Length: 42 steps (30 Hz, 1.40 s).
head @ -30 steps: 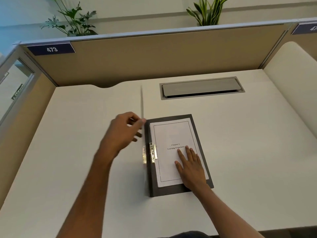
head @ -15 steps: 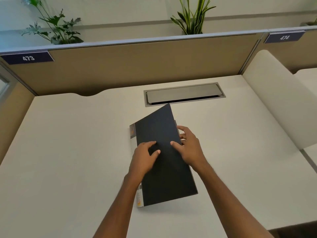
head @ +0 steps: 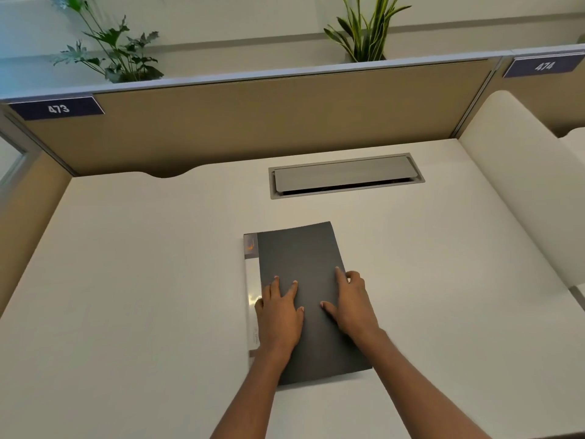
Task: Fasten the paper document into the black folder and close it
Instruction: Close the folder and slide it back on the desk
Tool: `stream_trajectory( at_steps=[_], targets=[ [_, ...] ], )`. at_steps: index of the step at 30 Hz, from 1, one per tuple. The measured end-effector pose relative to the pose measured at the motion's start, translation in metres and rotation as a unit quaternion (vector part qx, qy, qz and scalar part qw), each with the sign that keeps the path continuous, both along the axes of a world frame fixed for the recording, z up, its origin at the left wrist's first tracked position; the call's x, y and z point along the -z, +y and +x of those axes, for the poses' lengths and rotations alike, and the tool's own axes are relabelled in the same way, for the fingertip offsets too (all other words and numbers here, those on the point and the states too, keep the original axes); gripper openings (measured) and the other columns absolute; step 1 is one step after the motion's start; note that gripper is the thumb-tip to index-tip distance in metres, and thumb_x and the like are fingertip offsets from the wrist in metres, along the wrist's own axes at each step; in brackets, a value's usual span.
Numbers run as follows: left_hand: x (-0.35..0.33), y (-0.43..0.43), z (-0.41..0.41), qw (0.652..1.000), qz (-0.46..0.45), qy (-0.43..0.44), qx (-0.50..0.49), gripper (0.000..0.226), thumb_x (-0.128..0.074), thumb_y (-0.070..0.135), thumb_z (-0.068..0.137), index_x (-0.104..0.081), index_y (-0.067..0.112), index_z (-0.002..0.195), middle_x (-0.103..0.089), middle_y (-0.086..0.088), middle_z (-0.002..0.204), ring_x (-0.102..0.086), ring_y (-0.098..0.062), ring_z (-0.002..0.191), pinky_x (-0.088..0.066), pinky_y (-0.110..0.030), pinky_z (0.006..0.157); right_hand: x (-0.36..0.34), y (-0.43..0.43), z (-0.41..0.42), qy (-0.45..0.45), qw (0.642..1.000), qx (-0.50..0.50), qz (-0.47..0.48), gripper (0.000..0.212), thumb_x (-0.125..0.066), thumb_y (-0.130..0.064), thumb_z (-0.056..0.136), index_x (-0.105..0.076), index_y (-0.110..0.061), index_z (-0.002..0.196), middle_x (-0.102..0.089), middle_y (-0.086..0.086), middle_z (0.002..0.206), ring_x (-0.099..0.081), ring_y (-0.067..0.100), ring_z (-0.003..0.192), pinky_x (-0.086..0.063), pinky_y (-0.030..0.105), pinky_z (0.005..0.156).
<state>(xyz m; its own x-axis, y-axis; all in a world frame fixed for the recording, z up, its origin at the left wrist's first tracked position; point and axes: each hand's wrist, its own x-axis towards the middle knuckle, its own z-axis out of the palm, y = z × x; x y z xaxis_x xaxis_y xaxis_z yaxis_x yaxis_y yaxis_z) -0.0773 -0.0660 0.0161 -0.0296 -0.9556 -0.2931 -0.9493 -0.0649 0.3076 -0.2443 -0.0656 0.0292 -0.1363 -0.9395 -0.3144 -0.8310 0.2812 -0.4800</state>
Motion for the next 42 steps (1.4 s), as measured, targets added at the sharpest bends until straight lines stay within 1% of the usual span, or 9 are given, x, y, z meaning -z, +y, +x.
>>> stream_trajectory(
  at_steps=[7,16,20,23,26,31,36,39,42],
  targets=[
    [0.008,0.004,-0.004,0.999,-0.001,-0.046,0.005,0.064,-0.051,0.041,0.103,-0.026,0.036,0.161,-0.012,-0.006,0.172,-0.014,-0.024,0.159,-0.017,-0.048,0.126,0.024,0.018,0.008,0.104,0.989,-0.106,0.005,0.080,-0.057,-0.058,0.093,-0.020,-0.035,0.159,-0.014,0.012,0.168,-0.015,0.030,0.154,-0.025,0.043,0.123],
    [0.009,0.015,0.028,0.981,0.006,-0.009,-0.195,0.076,-0.056,0.040,0.101,-0.016,0.026,0.163,-0.028,-0.014,0.165,-0.032,-0.033,0.151,-0.035,-0.050,0.118,0.032,0.024,0.010,0.164,0.976,-0.139,0.019,0.076,-0.044,-0.060,0.099,-0.007,-0.038,0.161,-0.001,0.011,0.170,-0.004,0.032,0.157,-0.020,0.047,0.124],
    [0.005,0.007,0.028,0.963,-0.015,0.062,-0.263,0.081,-0.069,0.032,0.095,-0.025,0.015,0.161,-0.054,-0.015,0.148,-0.052,-0.036,0.136,-0.042,-0.050,0.111,0.032,0.026,0.010,0.167,0.975,-0.143,0.017,0.075,-0.043,-0.060,0.100,-0.005,-0.038,0.161,0.000,0.011,0.170,-0.003,0.032,0.157,-0.020,0.047,0.125],
    [0.000,-0.004,0.038,0.910,-0.004,0.185,-0.371,0.073,-0.074,0.025,0.092,-0.037,0.006,0.153,-0.060,-0.020,0.141,-0.056,-0.041,0.130,-0.044,-0.052,0.110,0.032,0.026,0.007,0.159,0.977,-0.143,0.012,0.075,-0.044,-0.060,0.099,-0.007,-0.039,0.160,-0.001,0.010,0.170,-0.004,0.032,0.157,-0.020,0.046,0.125],
    [0.000,-0.005,0.051,0.880,-0.009,0.302,-0.367,0.039,-0.071,0.021,0.096,-0.060,0.008,0.131,-0.068,-0.014,0.131,-0.067,-0.039,0.112,-0.057,-0.051,0.098,0.030,0.026,0.004,0.130,0.982,-0.134,0.014,0.074,-0.048,-0.060,0.097,-0.013,-0.042,0.159,-0.004,0.007,0.170,-0.007,0.029,0.157,-0.021,0.043,0.124],
    [0.003,-0.002,0.063,0.828,0.017,0.428,-0.362,0.026,-0.066,0.020,0.099,-0.056,0.027,0.123,-0.071,-0.005,0.122,-0.073,-0.027,0.093,-0.062,-0.039,0.074,0.022,0.019,-0.005,-0.026,0.998,0.010,-0.050,0.071,-0.065,-0.052,0.090,-0.037,-0.032,0.152,-0.034,0.008,0.158,-0.037,0.028,0.144,-0.036,0.042,0.117],
    [0.012,0.000,0.071,0.790,0.031,0.488,-0.370,0.030,-0.066,0.019,0.098,-0.059,0.029,0.125,-0.072,-0.003,0.121,-0.075,-0.030,0.094,-0.064,-0.050,0.081,0.015,-0.002,-0.018,-0.183,0.975,0.123,-0.037,0.084,-0.079,-0.038,0.084,-0.035,-0.020,0.152,-0.051,0.005,0.148,-0.051,0.024,0.134,-0.044,0.038,0.110],
    [0.014,-0.004,0.078,0.792,0.019,0.488,-0.366,0.029,-0.067,0.020,0.099,-0.059,0.029,0.126,-0.073,0.000,0.117,-0.075,-0.027,0.092,-0.065,-0.044,0.076,0.014,-0.011,-0.014,-0.205,0.968,0.140,-0.032,0.074,-0.083,-0.027,0.081,-0.045,-0.018,0.144,-0.061,0.005,0.136,-0.061,0.024,0.122,-0.047,0.029,0.099],
    [0.011,-0.011,0.088,0.833,-0.021,0.419,-0.360,0.031,-0.067,0.026,0.098,-0.061,0.026,0.129,-0.071,0.002,0.115,-0.073,-0.023,0.090,-0.064,-0.042,0.076,0.013,-0.018,0.005,-0.188,0.971,0.142,-0.041,0.073,-0.083,-0.024,0.081,-0.047,-0.016,0.143,-0.057,0.004,0.131,-0.058,0.024,0.121,-0.045,0.030,0.103]
  ],
)
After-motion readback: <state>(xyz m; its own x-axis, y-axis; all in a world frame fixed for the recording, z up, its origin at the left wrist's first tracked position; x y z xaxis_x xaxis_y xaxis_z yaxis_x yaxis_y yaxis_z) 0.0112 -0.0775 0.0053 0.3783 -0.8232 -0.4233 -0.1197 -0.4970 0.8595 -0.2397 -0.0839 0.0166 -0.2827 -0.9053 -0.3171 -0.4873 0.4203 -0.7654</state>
